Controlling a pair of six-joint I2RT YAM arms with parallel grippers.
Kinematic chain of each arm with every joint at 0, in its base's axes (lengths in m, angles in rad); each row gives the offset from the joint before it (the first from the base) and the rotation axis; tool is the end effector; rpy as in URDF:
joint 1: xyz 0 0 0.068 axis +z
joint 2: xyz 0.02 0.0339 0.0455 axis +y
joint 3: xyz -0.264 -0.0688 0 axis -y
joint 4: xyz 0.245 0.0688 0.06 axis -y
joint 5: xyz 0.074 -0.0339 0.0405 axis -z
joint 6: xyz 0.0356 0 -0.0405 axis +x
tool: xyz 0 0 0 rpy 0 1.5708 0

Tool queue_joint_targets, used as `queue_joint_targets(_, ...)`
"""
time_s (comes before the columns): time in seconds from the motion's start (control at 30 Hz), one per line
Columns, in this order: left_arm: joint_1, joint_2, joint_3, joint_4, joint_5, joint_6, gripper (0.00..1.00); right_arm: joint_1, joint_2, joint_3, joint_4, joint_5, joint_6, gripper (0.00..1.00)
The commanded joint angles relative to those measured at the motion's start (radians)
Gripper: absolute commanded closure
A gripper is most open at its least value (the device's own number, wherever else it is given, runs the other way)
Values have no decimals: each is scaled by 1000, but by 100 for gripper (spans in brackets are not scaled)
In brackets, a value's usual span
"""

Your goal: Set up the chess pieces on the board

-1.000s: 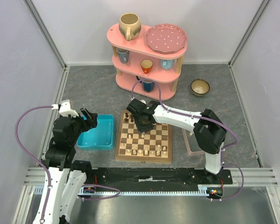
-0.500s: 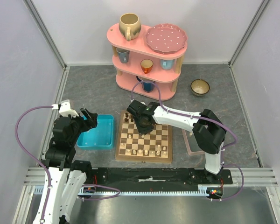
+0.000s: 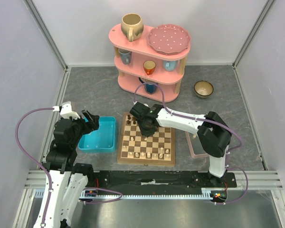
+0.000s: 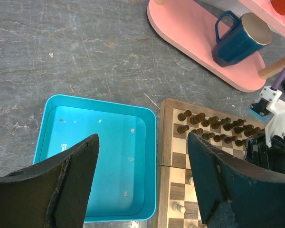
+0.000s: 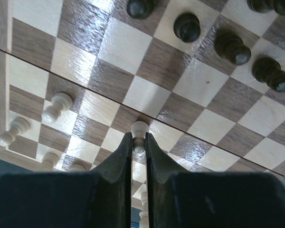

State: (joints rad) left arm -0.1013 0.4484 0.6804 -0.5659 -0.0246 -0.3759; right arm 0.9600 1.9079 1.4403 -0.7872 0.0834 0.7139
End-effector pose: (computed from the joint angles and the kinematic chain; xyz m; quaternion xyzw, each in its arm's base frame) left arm 0.1098 -0.0103 0.3068 -0.1186 0.8061 -0.1273 0.5657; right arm 0.2244 0.3154 0.2017 -0.1146 0.9800 0.0892 0.1359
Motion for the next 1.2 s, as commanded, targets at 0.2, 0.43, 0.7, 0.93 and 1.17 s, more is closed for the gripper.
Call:
queue_joint_targets(0.2,5,-4,-7,49,5,6,18,20,-156,-178,-10,42,27,91)
queue_joint_targets(0.43,5,-2,-7,49,5,6,18,59,-188,-198,-50,59,42,90)
queue_joint_targets(0.7,5,-4,-8,47,3,6,19,82,-187,-202,-84,79,45,90)
queue_joint_targets(0.93,5,-2,-8,49,5,5,18,91,-191,-219,-86,75,52,90)
queue_joint_targets(1.17,5,-2,-7,49,6,6,18,100,-191,-216,-84,69,55,90)
